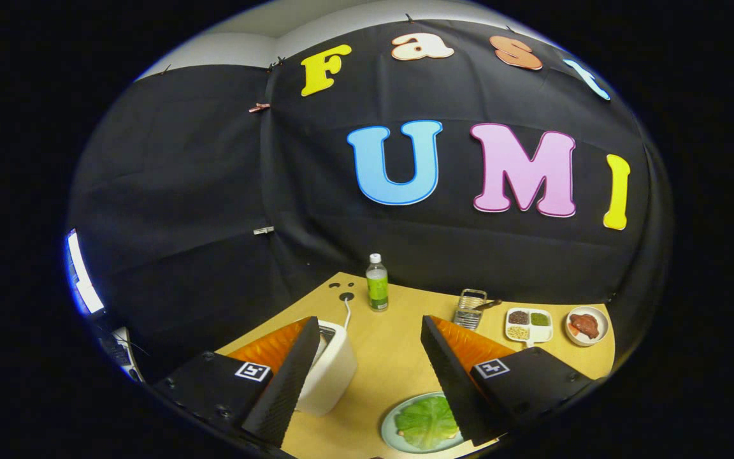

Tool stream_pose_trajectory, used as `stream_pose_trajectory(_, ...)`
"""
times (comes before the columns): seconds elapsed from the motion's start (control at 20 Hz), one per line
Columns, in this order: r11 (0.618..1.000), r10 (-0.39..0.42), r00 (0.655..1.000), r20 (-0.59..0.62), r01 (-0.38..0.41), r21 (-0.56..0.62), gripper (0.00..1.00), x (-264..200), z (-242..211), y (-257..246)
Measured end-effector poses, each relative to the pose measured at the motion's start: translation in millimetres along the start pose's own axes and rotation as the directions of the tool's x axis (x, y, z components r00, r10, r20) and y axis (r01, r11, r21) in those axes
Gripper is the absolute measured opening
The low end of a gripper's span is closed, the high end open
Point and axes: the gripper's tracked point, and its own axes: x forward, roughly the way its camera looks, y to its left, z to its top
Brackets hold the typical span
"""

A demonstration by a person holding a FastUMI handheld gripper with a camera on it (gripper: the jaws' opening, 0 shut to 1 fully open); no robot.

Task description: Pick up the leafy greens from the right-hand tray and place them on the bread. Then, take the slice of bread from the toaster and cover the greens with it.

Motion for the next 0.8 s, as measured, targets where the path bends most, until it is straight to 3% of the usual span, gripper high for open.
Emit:
stream_pose_trajectory(0.4,0.997,0.081,0.987,-0.136,-0.080,0.009,0.99,62,-57,87)
stream_pose_trajectory(0.8,0.993,0.003,0.946,-0.325,0.035,0.113,0.96,127,-134,87)
